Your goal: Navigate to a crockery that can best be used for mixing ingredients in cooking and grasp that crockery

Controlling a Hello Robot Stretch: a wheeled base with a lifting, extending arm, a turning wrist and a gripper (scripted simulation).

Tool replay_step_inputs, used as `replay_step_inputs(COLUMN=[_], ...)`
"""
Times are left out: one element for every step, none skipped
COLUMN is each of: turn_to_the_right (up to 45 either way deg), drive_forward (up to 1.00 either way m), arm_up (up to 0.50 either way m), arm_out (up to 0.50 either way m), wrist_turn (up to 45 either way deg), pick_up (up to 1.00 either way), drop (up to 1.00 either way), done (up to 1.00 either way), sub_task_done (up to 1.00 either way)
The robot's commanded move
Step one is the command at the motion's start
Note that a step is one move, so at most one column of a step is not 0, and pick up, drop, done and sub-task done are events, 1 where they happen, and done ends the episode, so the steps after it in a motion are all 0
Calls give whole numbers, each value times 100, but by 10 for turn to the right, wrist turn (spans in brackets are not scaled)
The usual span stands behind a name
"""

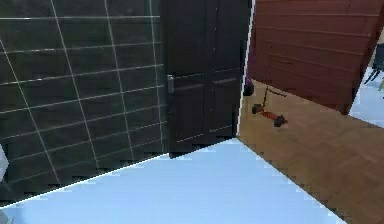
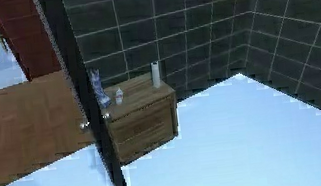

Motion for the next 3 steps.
replay_step_inputs(turn_to_the_right=[360, 0, -450], drive_forward=[0, 5, 0], arm_up=[0, 0, 0], arm_out=[0, 0, 0], wrist_turn=[0, 0, 0], pick_up=[0, 0, 0], drop=[0, 0, 0], done=[0, 0, 0], sub_task_done=[0, 0, 0])
